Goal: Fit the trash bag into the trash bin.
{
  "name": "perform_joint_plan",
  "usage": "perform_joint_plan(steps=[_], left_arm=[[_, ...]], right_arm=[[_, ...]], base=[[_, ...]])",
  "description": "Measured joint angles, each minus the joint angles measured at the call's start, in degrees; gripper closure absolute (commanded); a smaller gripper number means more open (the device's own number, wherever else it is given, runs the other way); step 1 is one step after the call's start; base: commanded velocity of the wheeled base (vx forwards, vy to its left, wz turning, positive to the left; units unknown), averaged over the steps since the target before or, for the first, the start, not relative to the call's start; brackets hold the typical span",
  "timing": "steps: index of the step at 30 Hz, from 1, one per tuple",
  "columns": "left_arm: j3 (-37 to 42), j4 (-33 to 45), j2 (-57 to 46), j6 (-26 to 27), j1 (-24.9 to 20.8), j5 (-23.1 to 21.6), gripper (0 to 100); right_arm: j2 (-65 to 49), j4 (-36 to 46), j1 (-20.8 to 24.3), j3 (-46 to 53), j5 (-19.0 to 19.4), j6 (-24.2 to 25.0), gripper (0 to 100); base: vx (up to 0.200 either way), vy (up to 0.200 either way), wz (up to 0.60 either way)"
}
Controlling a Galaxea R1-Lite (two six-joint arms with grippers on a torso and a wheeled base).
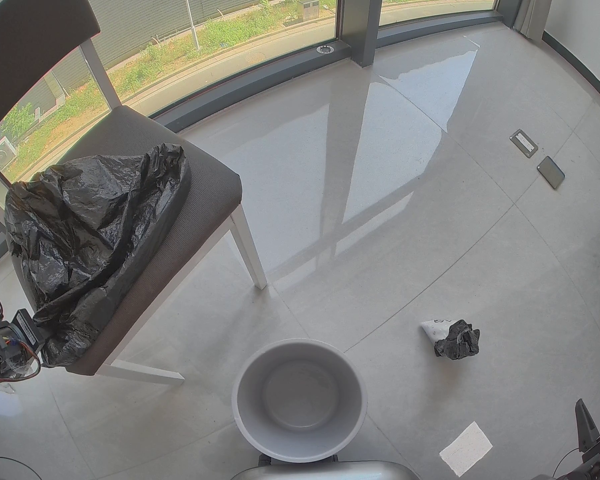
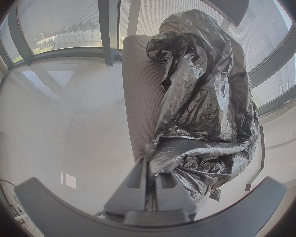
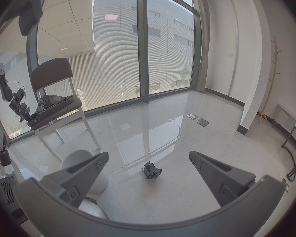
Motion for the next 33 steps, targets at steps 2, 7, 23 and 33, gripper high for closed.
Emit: perform_joint_plan(steps=[2,7,23,33], left_arm=[[0.4,-0.1,0.1,0.0,-0.1,0.0,100],[0.3,-0.7,-0.2,0.1,-0.6,0.0,100],[-16.0,8.4,-5.4,23.8,-7.4,0.1,100],[-27.0,20.8,-8.2,26.7,-28.2,10.3,100]], right_arm=[[0.0,0.0,0.0,0.0,0.0,0.1,0],[0.0,0.0,0.0,0.0,0.2,0.1,0],[0.0,0.0,0.0,0.0,1.2,-0.6,0],[1.4,-0.2,1.4,-1.0,3.0,1.1,0]], base=[[0.000,0.000,0.00],[0.000,0.000,0.00],[0.000,0.000,0.00],[0.000,0.000,0.00]])
